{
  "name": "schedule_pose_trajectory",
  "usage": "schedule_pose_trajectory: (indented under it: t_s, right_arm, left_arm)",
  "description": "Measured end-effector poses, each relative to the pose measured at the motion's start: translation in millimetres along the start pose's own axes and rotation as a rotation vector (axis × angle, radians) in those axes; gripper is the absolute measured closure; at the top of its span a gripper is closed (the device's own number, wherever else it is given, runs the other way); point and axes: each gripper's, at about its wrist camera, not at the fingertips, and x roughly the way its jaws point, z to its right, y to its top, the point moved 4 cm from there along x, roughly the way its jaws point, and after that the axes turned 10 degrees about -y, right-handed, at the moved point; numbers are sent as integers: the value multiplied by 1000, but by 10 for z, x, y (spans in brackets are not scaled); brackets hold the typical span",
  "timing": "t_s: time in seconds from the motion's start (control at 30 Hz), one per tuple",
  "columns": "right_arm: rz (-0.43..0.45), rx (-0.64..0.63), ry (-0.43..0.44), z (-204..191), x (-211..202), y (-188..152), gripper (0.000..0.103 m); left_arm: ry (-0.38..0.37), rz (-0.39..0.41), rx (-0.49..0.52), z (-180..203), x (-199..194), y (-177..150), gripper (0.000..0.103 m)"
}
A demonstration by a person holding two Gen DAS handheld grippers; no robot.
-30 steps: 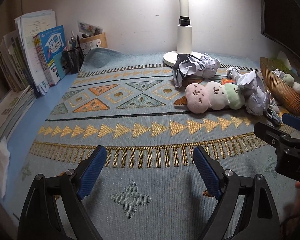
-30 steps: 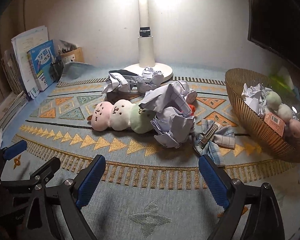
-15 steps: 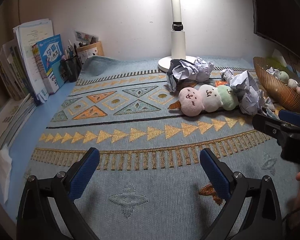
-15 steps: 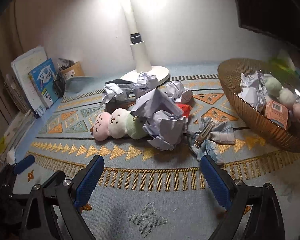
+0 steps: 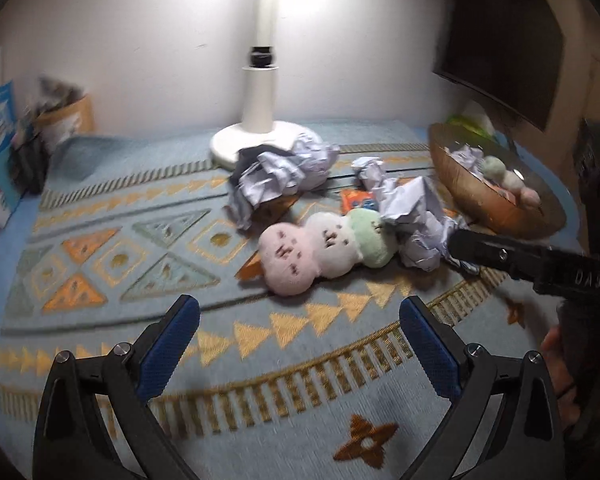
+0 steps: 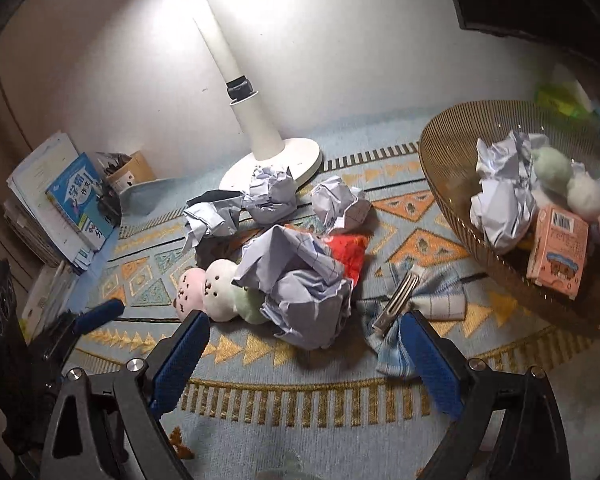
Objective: Organize objects
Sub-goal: 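Grasp the pink-white-green plush with the left tool while the right tool grasps a paper ball, then lift the plush with the left tool and the paper ball with the right tool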
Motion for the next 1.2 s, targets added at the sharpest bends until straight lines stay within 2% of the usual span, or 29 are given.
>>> schedule_pose_trajectory:
  t_s: [0.03, 0.1, 0.13, 0.27, 0.3, 0.33, 0.37, 0.47, 0.57, 0.63, 0.67, 0.77, 0.83, 0.87, 0.93, 0.97, 1.0, 1.07, 1.13, 1.2]
  right_arm:
    - [-13, -12, -14, -17, 63, -6, 7]
    - [-4, -24, -9, -44, 146, -20, 15]
    - [-6, -26, -9, -57, 189, -27, 20]
    - [-14, -36, -22, -83, 282, -10, 27]
    - [-15, -38, -12, -80, 292, -1, 29]
    - [-22, -39, -3, -78, 310, -4, 36]
    - [-33, -36, 2, -70, 333, -17, 48]
    - [1, -21, 9, -47, 272, -13, 53]
    - [44, -7, 25, -32, 180, -21, 53]
    - [66, -11, 35, -48, 120, -22, 53]
    - [75, -13, 38, -54, 90, -29, 53]
    - [83, -11, 43, -57, 29, -42, 53]
    - [66, 17, 67, -34, -22, -77, 53]
    - [53, 32, 87, -25, -56, -108, 53]
    - [33, 26, 118, -48, -151, -199, 53]
    - [24, 3, 124, -78, -197, -256, 53]
    - [10, -32, 121, -123, -223, -320, 53]
    - [-6, -89, 99, -194, -241, -446, 53]
    - [-16, -101, 100, -220, -228, -531, 53]
    - [-22, -105, 89, -221, -235, -560, 53]
  left_arm:
    - [15, -20, 75, 16, 78, 27, 3]
    - [43, -65, 161, 3, 234, 85, 3]
    - [21, -78, 183, -1, 291, 122, 3]
    - [-47, -114, 229, -26, 516, 268, 5]
    - [-65, -132, 225, -44, 585, 287, 12]
    - [-81, -148, 217, -59, 646, 297, 21]
    - [-102, -162, 207, -68, 703, 302, 24]
    - [-158, -204, 204, -36, 821, 266, 38]
    - [-120, -199, 252, 39, 779, 209, 41]
    - [-131, -189, 243, 80, 706, 162, 44]
    - [-132, -187, 227, 95, 668, 130, 45]
    - [-54, -175, 164, 111, 514, 15, 48]
    - [58, -144, 45, 46, 312, -58, 49]
    - [68, -148, -61, -33, 193, -109, 49]
    - [-45, -124, -285, -192, -56, -251, 49]
    - [-73, -113, -357, -249, -162, -327, 49]
    - [-68, -102, -402, -282, -251, -403, 49]
    - [-8, -91, -426, -302, -409, -547, 49]
    - [53, -122, -395, -274, -485, -668, 48]
    - [69, -117, -379, -240, -550, -761, 46]
